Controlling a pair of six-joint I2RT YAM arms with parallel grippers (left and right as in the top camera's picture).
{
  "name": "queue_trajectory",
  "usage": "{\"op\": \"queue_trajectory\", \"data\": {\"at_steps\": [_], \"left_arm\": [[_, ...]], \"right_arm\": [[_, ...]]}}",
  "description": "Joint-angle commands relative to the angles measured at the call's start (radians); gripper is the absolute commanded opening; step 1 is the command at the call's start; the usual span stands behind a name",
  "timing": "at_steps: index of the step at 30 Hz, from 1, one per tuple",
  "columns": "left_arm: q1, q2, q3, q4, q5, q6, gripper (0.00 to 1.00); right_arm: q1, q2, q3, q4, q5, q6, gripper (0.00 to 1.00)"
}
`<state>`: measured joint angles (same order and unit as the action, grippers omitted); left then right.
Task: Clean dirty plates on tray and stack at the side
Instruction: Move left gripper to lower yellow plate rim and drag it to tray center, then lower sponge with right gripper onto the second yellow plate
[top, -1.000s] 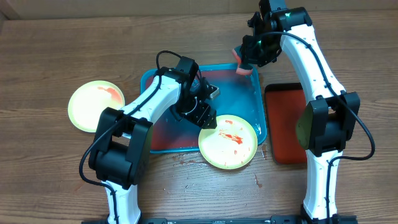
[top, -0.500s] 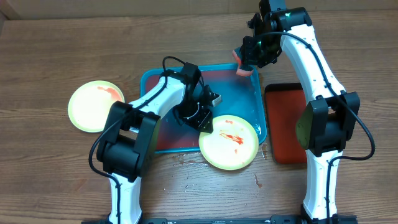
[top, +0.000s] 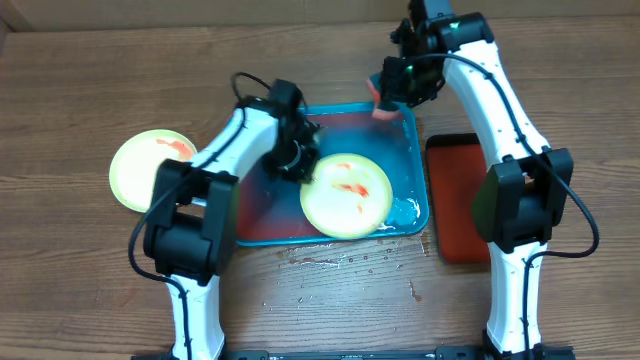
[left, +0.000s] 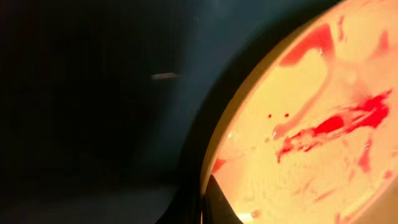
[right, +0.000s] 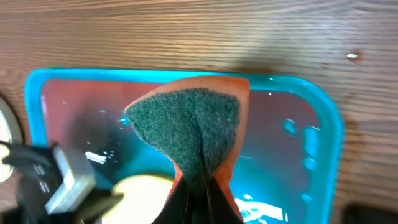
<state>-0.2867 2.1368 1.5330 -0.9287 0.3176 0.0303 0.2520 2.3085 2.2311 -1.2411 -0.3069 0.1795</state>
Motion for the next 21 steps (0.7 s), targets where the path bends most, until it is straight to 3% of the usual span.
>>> {"op": "queue_trajectory", "data": {"at_steps": [1,5,12,21], "left_arm": [[0.036,0.005,0.032,0.002,-0.118,-0.124,0.04],[0.038,0.005,0.031,-0.005,-0.118,-0.127,0.04],[0.048,0.005,0.032,0.002,-0.168,-0.240,0.04],[0.049,0.005,0.032,0.007,-0.167,-0.249,0.04]], "right_arm": [[0.046,-0.014,0.015,0.025,-0.009,0.044,0.04],[0.069,-0.007,0.013,0.029,-0.006,0.062,0.04],[0.101,-0.006,0.012,0.028,0.006,0.137,0.04],[0.150,-0.006,-0.045,0.034,0.036,0.190,0.04]]}}
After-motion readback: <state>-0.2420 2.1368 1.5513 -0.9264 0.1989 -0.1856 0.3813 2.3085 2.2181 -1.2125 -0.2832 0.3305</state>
